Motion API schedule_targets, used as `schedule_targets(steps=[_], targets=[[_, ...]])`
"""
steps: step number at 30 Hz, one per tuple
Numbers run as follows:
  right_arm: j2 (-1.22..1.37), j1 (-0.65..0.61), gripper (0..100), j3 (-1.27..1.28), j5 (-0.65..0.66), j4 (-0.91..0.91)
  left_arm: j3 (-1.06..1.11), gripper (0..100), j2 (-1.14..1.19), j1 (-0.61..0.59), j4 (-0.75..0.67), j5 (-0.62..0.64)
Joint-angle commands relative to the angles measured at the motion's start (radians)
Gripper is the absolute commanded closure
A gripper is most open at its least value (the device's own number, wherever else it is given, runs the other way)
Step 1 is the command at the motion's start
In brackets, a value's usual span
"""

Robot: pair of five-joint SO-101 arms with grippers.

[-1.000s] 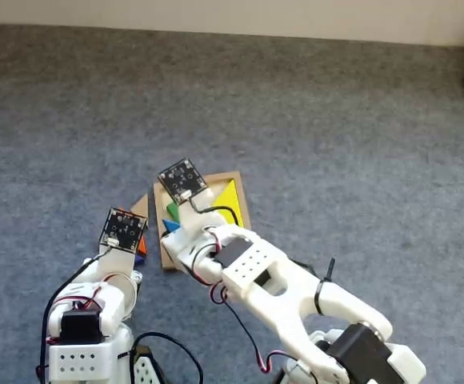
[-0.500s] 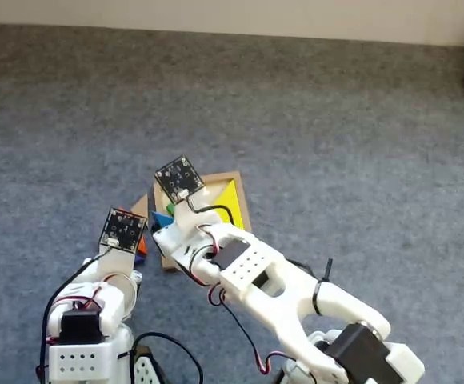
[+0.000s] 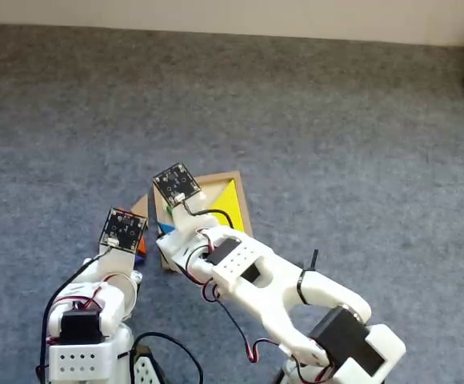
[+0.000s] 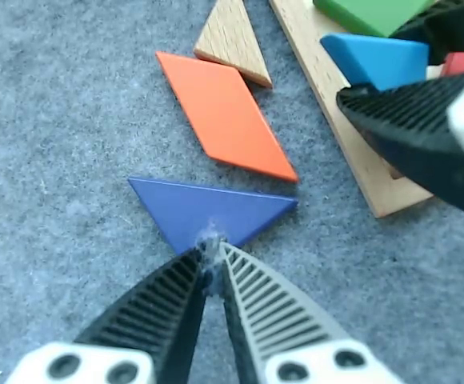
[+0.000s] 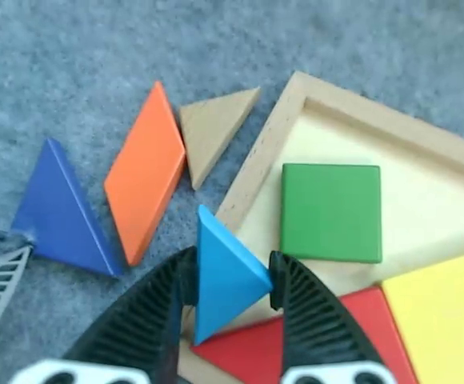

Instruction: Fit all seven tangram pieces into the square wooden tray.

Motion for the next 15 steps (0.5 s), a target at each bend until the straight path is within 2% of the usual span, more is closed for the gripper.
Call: schedule_targets(steps=[1, 6, 15], targets=[[-0.008, -0.004, 92.4, -0.059, -0.006, -0.015, 0.021, 99, -0.005, -0.01, 0.003, 0.006], [-0.01, -0.004, 81.7, -0.058, -0.006, -0.015, 0.021, 99, -0.005, -0.01, 0.003, 0.006], [-0.013, -0.004, 81.3, -0.061, -0.002, -0.015, 0.021, 99, -0.005, -0.01, 0.003, 0.006]])
